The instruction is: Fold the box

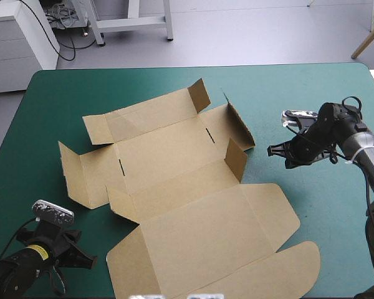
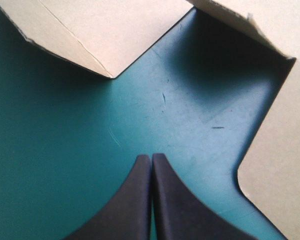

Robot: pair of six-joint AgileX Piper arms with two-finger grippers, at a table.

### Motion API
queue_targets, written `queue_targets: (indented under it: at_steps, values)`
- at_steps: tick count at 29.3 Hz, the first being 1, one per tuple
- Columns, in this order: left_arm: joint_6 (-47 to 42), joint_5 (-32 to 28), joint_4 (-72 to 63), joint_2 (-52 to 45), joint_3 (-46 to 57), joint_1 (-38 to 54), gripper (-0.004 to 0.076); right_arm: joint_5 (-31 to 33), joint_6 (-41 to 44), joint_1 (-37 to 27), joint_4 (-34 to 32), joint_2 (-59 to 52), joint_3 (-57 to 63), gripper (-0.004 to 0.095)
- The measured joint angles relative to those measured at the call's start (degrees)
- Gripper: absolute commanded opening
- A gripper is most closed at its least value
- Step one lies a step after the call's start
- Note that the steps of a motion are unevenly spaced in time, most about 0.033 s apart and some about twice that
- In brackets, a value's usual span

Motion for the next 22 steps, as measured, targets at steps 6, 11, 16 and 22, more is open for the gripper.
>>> queue_targets:
  at_steps: [6,11,16,22]
  values:
    - [0.0,-0.01,0.0,0.0,0.0,0.0,-0.001,-0.31,0.0,0.0,0.0,0.0,0.0,-0.0019]
    - [0.0,-0.01,0.0,0.0,0.0,0.0,-0.001,-0.49,0.0,0.0,0.0,0.0,0.06,-0.0019]
    - [0.0,-0.01,0.0,0.0,0.0,0.0,-0.001,-0.49,0.0,0.0,0.0,0.0,0.06,-0.0019]
    - [0.0,-0.01,0.0,0.0,0.0,0.0,-0.001,-0.49,-2.17,0.0,0.0,0.0,0.08,-0.0019]
